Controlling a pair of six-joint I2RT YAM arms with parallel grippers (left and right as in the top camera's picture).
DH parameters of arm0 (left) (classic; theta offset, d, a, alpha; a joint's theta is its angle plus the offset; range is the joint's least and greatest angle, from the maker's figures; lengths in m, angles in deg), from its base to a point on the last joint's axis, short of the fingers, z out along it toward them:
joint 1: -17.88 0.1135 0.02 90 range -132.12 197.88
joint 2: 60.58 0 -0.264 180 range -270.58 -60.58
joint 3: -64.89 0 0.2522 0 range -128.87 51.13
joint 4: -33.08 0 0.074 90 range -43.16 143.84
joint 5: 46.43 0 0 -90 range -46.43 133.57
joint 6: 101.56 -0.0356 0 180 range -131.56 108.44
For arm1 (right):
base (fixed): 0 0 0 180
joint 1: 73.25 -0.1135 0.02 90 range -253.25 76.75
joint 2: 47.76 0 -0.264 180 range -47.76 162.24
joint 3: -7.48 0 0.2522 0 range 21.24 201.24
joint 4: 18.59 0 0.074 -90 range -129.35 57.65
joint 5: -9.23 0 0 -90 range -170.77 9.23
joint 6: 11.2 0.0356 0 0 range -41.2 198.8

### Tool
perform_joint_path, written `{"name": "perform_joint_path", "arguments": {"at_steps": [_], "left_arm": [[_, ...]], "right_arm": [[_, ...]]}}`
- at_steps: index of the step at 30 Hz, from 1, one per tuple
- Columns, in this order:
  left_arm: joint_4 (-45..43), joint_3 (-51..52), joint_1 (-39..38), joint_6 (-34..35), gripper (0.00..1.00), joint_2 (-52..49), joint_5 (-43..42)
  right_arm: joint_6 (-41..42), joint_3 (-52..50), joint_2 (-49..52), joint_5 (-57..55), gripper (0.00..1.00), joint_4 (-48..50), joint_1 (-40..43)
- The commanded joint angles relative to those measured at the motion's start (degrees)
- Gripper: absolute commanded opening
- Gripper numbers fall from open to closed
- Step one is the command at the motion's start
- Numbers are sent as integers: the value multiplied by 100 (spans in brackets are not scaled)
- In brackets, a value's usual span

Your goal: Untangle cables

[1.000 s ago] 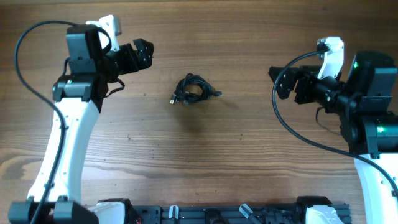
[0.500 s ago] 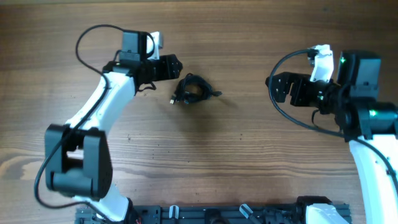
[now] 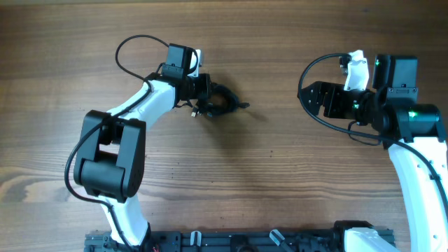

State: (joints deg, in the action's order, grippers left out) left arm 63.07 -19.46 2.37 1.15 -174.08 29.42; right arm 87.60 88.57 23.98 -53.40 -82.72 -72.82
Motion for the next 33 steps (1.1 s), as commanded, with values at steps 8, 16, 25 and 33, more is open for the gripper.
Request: {"name": "perform_joint_path", "arguments": {"at_steps": [8,16,25,33], "left_arm": [[-55,-68,-98,-31,35,-518,138],[-59,-92,-109,22,4,-352,120],[-22,-101,-111,997,4,1478,-415],[186,-101,-111,1200,4,2055,-763]], "right_arm": [[-129,46,48,-33,94,-28,9],[-125,46,48,-33,94,17,9],[-83,46,48,664,94,544,-4],[782,46,59,1128,94,1600,-542]]}}
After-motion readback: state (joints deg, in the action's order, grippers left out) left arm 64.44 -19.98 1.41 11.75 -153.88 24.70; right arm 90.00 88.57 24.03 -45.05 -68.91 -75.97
